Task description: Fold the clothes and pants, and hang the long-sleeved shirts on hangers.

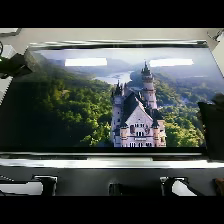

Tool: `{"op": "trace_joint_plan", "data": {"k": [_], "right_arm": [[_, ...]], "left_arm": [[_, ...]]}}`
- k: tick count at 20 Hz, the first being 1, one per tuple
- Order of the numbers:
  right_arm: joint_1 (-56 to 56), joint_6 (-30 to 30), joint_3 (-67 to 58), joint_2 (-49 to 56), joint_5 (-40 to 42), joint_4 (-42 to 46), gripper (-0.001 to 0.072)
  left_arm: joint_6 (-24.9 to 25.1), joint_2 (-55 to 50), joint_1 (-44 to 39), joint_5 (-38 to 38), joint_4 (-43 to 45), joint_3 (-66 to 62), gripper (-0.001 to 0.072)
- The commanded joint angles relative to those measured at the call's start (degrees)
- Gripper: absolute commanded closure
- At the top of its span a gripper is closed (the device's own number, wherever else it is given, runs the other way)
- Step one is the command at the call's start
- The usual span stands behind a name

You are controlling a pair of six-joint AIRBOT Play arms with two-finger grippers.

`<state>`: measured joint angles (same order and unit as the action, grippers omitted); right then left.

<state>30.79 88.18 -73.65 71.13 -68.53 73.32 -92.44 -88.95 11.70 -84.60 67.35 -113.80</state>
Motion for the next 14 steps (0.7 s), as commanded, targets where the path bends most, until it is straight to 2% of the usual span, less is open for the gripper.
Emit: {"op": "trace_joint_plan", "data": {"k": [1,3,4,6,14], "right_arm": [[-17.3,-14.3,-2.5,-1.1,2.7,-11.7,0.0680],[-28.7,-13.2,-4.5,-1.1,5.4,-6.9,0.0680],[-33.1,-10.6,-5.0,-1.1,7.6,-4.4,0.0680],[-38.1,-8.9,-5.3,-1.0,11.1,-3.2,0.0679],[-40.3,-8.9,-5.3,-1.4,12.1,-4.7,0.0678]], "left_arm": [[4.3,2.5,0.0,4.7,3.7,0.0,0.0690],[4.2,3.7,0.0,5.2,3.7,0.0,0.0690],[4.2,4.0,0.0,5.1,3.7,0.0,0.0690],[4.2,4.2,0.0,5.2,3.7,0.0,0.0690],[4.0,3.7,0.0,4.7,3.7,0.0,0.0687]]}}
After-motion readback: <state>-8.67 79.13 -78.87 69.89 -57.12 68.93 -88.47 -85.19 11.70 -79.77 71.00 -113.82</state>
